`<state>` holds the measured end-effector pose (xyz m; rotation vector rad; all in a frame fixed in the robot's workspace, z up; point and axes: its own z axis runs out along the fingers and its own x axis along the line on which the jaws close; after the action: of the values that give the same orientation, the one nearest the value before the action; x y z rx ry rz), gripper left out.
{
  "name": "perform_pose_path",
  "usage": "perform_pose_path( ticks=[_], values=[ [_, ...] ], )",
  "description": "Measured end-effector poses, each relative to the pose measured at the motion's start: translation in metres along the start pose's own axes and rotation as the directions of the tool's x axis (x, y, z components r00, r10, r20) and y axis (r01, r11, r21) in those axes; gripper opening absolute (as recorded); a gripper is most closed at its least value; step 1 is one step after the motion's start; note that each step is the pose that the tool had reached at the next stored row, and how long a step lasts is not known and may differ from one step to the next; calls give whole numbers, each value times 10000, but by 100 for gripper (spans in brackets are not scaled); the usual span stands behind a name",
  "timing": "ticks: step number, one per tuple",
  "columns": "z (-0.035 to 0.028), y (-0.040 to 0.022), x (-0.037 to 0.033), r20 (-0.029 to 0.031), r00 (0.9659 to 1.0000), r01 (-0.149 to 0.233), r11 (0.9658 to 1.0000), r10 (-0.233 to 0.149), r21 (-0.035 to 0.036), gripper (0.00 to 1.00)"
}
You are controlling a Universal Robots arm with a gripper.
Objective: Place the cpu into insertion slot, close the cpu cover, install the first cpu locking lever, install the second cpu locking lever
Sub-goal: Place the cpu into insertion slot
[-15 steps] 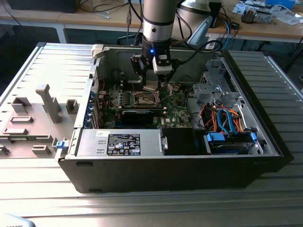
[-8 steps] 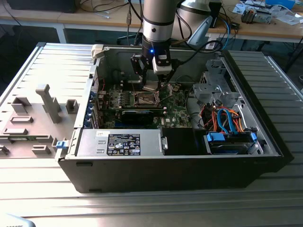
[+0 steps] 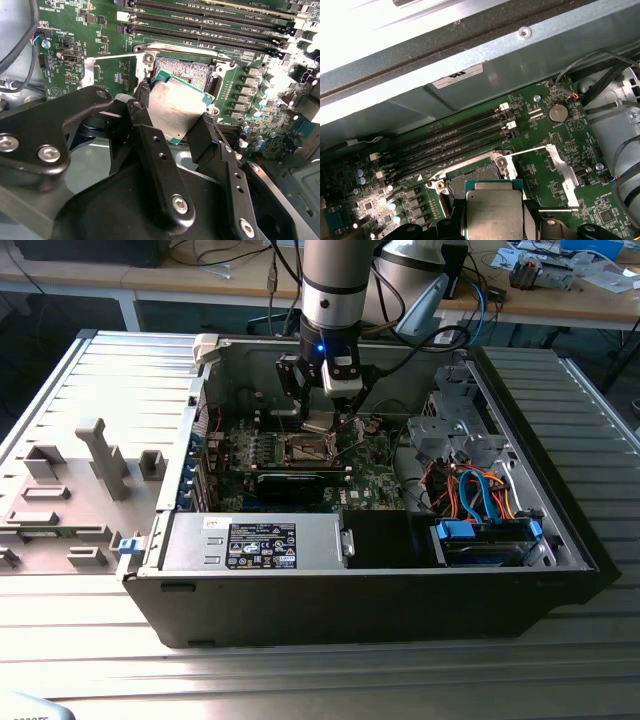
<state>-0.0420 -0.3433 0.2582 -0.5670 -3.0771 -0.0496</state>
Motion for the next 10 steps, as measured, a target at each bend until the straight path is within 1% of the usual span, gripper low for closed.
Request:
perform_pose_path(
  ticks=[4,6,10],
  values=[
    [0,0,0,1,10000,-17,10000,17,-1,54],
    [6,0,0,6,9998,-201,9998,201,-4,54],
    [6,0,0,7,9998,-211,9998,211,-4,54]
  ],
)
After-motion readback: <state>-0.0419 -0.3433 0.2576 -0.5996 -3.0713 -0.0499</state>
